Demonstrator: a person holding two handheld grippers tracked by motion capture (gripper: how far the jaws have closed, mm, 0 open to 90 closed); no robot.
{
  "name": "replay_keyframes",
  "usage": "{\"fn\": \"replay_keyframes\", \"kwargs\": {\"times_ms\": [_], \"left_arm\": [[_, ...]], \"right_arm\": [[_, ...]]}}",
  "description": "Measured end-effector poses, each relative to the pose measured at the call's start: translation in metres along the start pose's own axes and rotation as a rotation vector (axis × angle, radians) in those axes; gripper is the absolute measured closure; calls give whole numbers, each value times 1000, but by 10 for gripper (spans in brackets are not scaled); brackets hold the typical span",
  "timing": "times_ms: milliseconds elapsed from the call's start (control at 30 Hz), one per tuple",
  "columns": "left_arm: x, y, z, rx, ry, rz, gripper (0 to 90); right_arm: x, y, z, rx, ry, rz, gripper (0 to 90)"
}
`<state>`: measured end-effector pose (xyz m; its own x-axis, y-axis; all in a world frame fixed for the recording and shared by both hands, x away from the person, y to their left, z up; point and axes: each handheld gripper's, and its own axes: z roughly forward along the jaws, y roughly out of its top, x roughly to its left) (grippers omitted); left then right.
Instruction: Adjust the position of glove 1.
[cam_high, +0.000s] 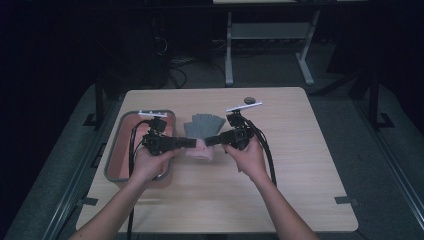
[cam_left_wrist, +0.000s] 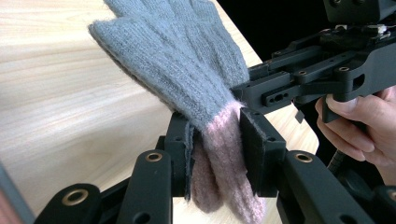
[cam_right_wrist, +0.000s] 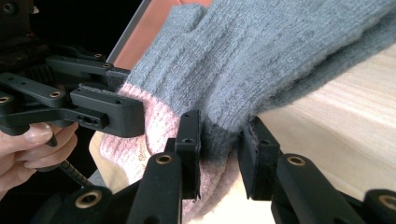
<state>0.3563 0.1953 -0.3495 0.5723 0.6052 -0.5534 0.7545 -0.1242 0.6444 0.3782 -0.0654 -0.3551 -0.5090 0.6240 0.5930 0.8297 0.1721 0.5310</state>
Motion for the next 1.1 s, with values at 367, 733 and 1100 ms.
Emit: {"fn": "replay_keyframes", "kwargs": {"times_ms": [367, 733, 1100], "left_arm": [[9, 2, -17, -21, 19, -11, 673], [17, 1, -31, -37, 35, -24, 679], [23, 1, -42, -43, 42, -28, 686]], "right_arm": [[13, 14, 11, 13, 4, -21, 712], [23, 24, 23, 21, 16, -40, 711], [31, 32, 32, 35, 24, -58, 711]]}}
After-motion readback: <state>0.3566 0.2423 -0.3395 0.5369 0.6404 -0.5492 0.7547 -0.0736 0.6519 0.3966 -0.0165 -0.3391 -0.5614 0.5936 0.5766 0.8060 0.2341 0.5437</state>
